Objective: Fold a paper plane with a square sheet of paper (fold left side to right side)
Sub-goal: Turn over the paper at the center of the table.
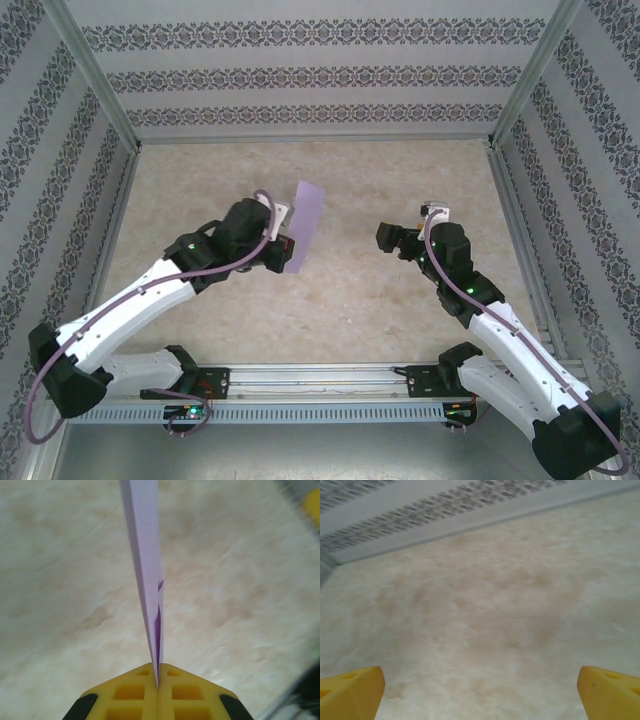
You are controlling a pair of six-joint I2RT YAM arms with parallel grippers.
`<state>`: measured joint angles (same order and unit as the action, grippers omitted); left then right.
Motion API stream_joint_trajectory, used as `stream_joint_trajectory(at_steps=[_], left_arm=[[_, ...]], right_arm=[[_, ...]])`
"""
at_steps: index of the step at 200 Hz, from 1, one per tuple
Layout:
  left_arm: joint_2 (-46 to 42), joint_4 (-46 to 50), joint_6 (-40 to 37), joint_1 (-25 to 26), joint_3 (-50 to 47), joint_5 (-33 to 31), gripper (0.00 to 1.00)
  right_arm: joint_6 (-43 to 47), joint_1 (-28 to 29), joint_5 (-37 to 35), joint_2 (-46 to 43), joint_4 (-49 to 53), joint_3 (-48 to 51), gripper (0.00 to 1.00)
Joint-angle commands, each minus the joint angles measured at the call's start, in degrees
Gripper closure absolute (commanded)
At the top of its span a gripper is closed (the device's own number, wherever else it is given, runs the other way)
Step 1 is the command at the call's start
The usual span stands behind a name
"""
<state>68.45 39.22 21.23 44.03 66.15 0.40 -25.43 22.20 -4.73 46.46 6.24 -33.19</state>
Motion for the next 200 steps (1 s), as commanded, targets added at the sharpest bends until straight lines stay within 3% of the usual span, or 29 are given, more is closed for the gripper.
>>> stream_joint_trajectory(at_steps=[1, 34, 61, 89, 129, 172, 200], left_arm=[[5.53, 19.92, 5.55, 4.66, 3.77, -23.21, 1.0], [14.52, 29.05, 16.88, 8.11, 5.24, -36.4, 1.0], [19.14, 26.46, 20.11, 8.62, 3.87, -38.21, 1.0], [24.1, 21.93, 22.58, 8.62, 2.39, -35.26, 1.0], [29.15, 9.93, 25.51, 8.7, -0.32, -22.77, 1.0], [32.64, 4.71, 26.91, 8.97, 0.63, -15.41, 1.0], [33.62, 0.18, 26.57, 8.71, 0.97, -10.6, 0.93]], right_arm=[[0.21, -0.76, -10.41, -0.34, 7.64, 0.67, 0.02], [-1.82, -1.5, -13.61, 1.38, 9.6, 0.93, 0.02], [-2.22, -2.33, -12.04, 2.39, 9.1, 1.19, 0.02], [-3.17, -2.94, -10.81, 2.52, 8.3, 1.88, 0.02], [-4.01, -3.72, -9.38, 2.93, 7.38, 2.69, 0.02], [-4.76, -4.4, -7.37, 3.88, 6.2, 3.44, 0.02], [-5.16, -4.69, -5.76, 4.82, 5.32, 4.05, 0.02]])
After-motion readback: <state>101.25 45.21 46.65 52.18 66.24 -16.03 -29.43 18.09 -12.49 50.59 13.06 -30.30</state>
